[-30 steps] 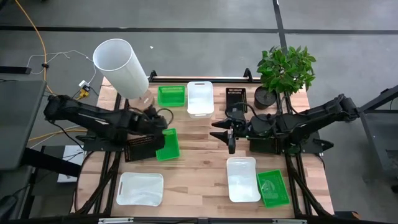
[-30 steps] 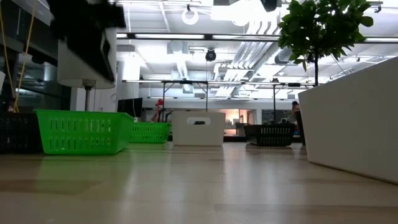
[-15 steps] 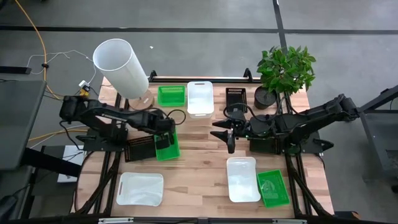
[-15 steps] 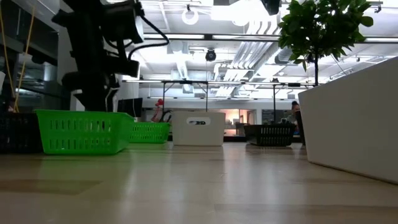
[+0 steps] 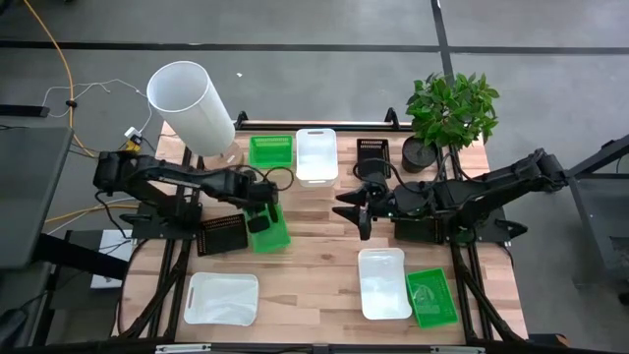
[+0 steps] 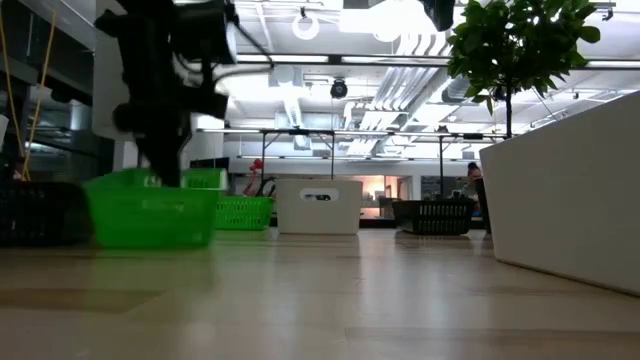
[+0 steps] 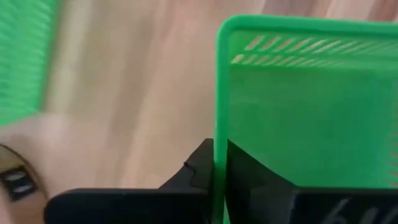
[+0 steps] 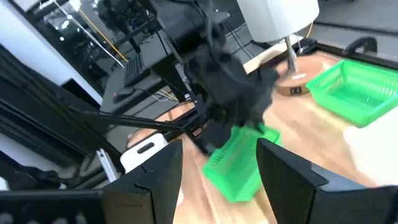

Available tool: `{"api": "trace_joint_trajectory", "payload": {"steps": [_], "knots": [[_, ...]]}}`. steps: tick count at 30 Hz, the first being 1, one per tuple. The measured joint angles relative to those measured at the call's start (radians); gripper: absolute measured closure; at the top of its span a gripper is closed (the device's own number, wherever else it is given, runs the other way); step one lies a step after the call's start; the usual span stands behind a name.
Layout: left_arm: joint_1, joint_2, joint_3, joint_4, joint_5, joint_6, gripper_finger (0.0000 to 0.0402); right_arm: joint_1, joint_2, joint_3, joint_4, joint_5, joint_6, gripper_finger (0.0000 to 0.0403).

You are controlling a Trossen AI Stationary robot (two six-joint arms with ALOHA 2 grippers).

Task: Stack baskets by color
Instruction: Stack the middle green bin on top of the bottom green bins

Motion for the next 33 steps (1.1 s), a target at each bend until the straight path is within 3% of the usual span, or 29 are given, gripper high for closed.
{"api": "trace_joint_trajectory", "payload": {"steps": [6, 12, 16, 25, 33], "knots": [[-0.006, -0.1, 0.143, -0.05, -0.047, -0.08, 0.0401, 0.0, 0.016, 0.0, -0.064, -0.043, 0.129, 0.0213], [-0.04, -0.078, 0.266, -0.034, -0.152, -0.154, 0.0401, -0.003, 0.094, 0.003, -0.095, -0.032, 0.191, 0.0215], [-0.052, -0.034, 0.287, 0.004, -0.174, -0.225, 0.0401, -0.008, 0.183, 0.084, -0.201, -0.022, 0.193, 0.0215], [-0.064, 0.067, 0.289, 0.074, -0.168, -0.33, 0.0401, -0.038, 0.403, 0.409, -0.678, 0.103, 0.177, 0.0215], [-0.08, 0.077, 0.289, 0.143, -0.137, -0.341, 0.0401, -0.053, 0.504, 0.484, -0.767, 0.119, 0.189, 0.0215]]}}
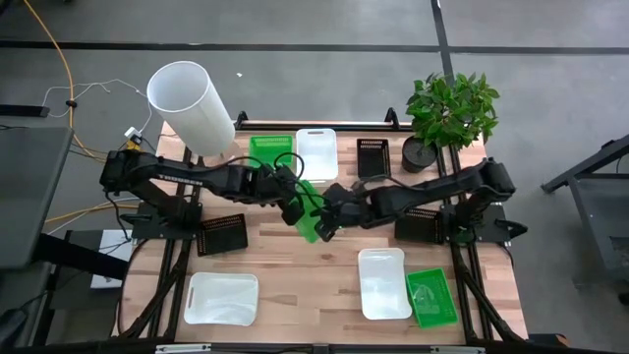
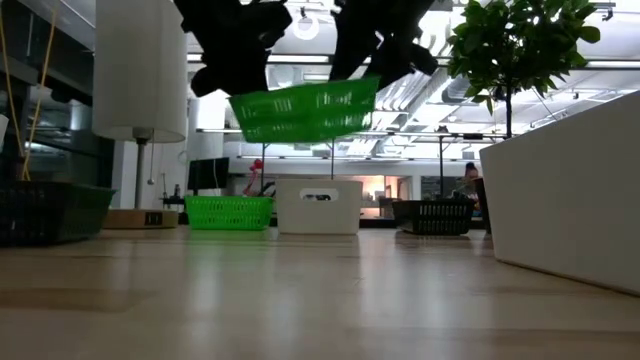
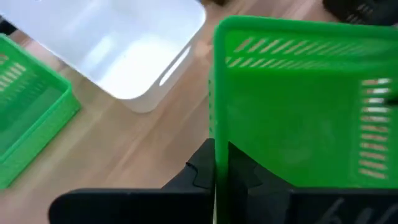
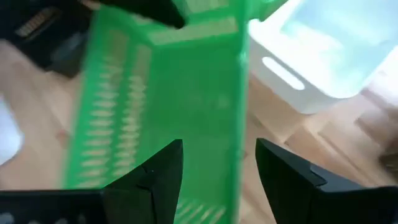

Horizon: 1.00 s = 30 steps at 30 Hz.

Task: Stack baskets by color
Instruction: Stack the middle green bin on top of the bottom green bins

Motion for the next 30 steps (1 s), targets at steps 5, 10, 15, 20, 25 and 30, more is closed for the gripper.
{"api": "trace_joint_trajectory", "payload": {"steps": [5, 10, 15, 20, 25, 30], "knots": [[-0.01, 0.001, 0.0, -0.003, 0.0, 0.002, 0.0401, 0.0, 0.004, 0.0, -0.041, 0.047, 0.044, 0.022], [-0.01, 0.001, 0.0, 0.016, 0.01, 0.004, 0.0401, -0.012, 0.002, 0.0, -0.048, 0.043, 0.041, 0.0271], [-0.01, 0.001, 0.0, 0.038, 0.019, 0.044, 0.0401, -0.016, 0.002, 0.0, -0.053, 0.027, 0.04, 0.0369], [-0.01, -0.001, 0.0, 0.044, 0.046, 0.066, 0.0385, -0.017, 0.002, 0.0, -0.063, 0.0, 0.023, 0.0389], [0.007, -0.031, 0.017, 0.035, 0.116, 0.081, 0.0329, -0.02, -0.004, -0.002, -0.127, -0.007, 0.024, 0.0399], [0.012, -0.095, 0.075, 0.027, 0.125, 0.126, 0.0264, -0.033, -0.027, -0.003, -0.295, -0.013, 0.066, 0.0402]]}}
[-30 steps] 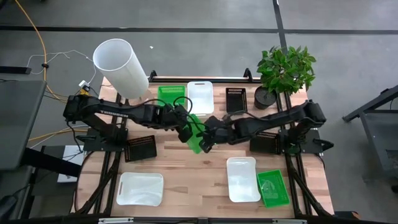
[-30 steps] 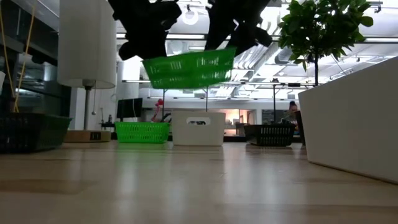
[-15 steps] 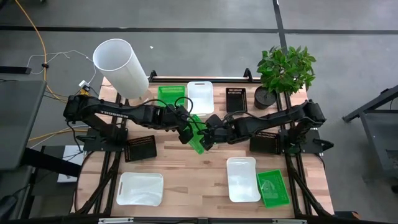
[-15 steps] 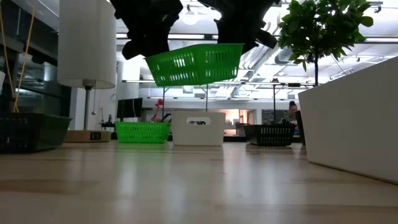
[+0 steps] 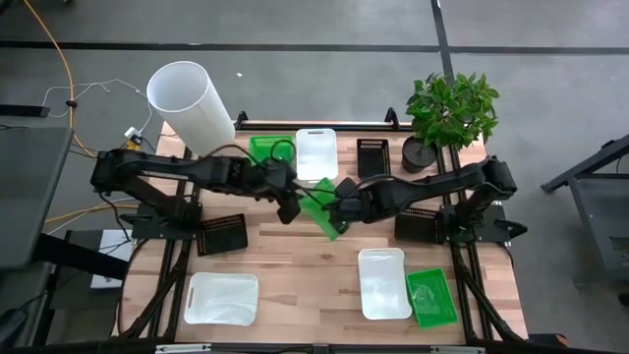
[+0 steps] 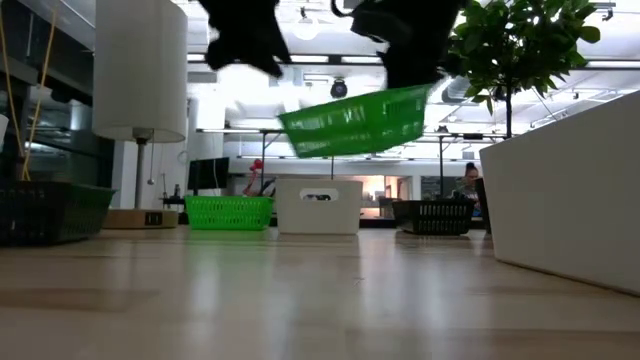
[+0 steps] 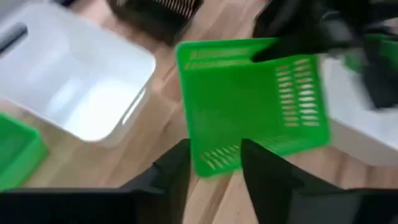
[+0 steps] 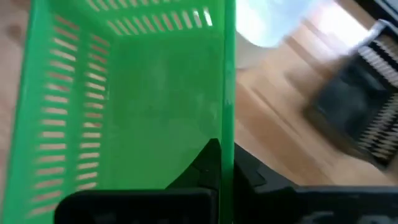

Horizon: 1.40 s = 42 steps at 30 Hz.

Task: Stack baskets by color
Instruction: Stack the middle green bin on top of the bottom green bins

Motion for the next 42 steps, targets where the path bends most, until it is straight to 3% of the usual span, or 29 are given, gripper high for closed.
{"api": "trace_joint_trajectory", "payload": {"steps": [7, 13, 19, 23, 28, 36, 42], "knots": [[-0.012, -0.175, 0.045, 0.025, 0.021, 0.075, 0.0226, 0.04, -0.097, 0.0, -0.299, -0.007, 0.069, 0.0402], [-0.07, -0.367, -0.029, 0.139, -0.119, 0.139, 0.0225, 0.178, -0.248, 0.0, -0.422, -0.046, 0.251, 0.0403], [-0.12, -0.535, -0.198, 0.386, -0.153, 0.155, 0.0225, 0.421, -0.346, 0.001, -0.547, -0.082, 0.67, 0.0403], [-0.133, -0.586, -0.271, 0.493, -0.155, 0.154, 0.0225, 0.611, -0.34, -0.029, -0.535, -0.11, 0.967, 0.0403], [-0.133, -0.6, -0.287, 0.534, -0.155, 0.154, 0.0225, 0.815, -0.288, -0.097, -0.508, -0.23, 1.263, 0.0403], [-0.133, -0.598, -0.287, 0.565, -0.155, 0.162, 0.0225, 0.951, -0.186, -0.114, -0.484, -0.439, 1.32, 0.0403], [-0.133, -0.598, -0.287, 0.564, -0.155, 0.161, 0.0225, 0.995, -0.134, -0.114, -0.47, -0.485, 1.336, 0.0403]]}}
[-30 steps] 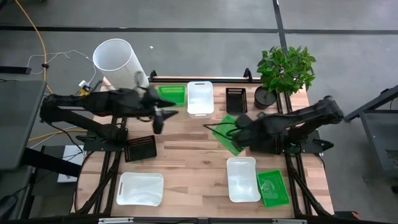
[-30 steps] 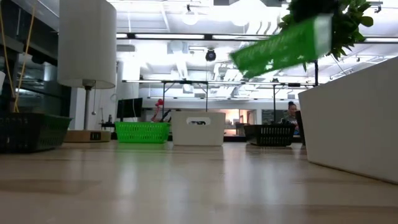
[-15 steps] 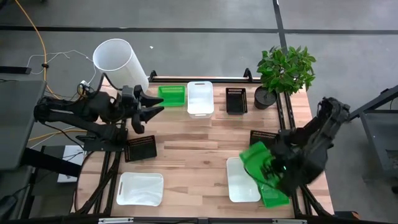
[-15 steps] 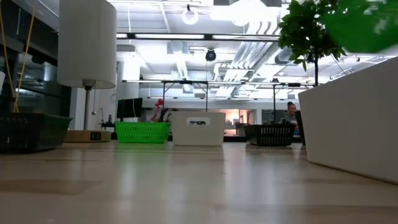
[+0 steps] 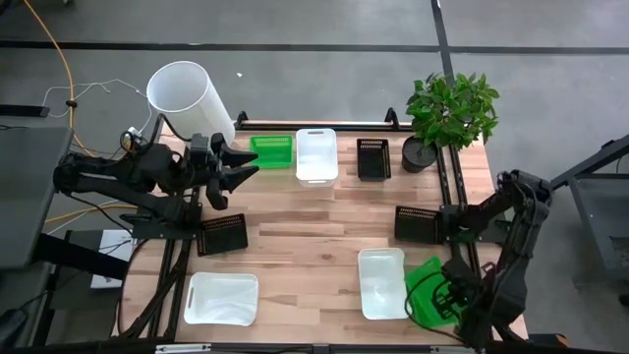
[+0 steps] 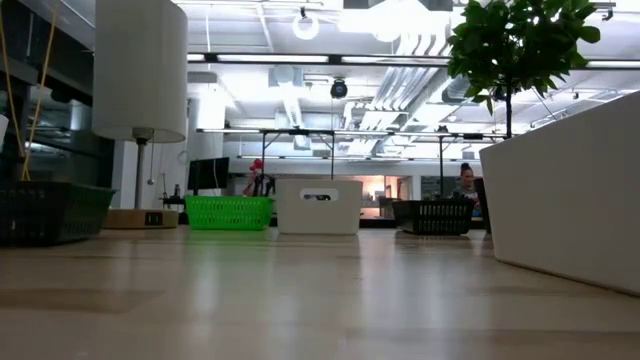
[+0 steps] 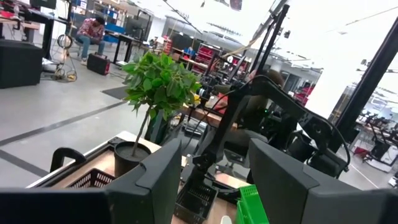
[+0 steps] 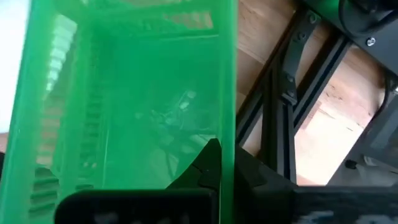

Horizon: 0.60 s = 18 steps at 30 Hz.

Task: Stack baskets by color
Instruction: Stack the middle green bin on top of the bottom green bins

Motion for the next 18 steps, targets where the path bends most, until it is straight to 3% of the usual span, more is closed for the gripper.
{"api": "trace_joint_trajectory", "payload": {"steps": [14, 18], "knots": [[0.0, 0.0, 0.0, 0.006, -0.008, -0.001, 0.0225, -0.012, 0.081, 0.0, 0.041, 0.036, 0.015, 0.0402], [0.0, 0.0, 0.0, 0.006, -0.008, 0.0, 0.0225, -0.018, 0.081, 0.0, 0.057, 0.044, 0.018, 0.0376]]}}
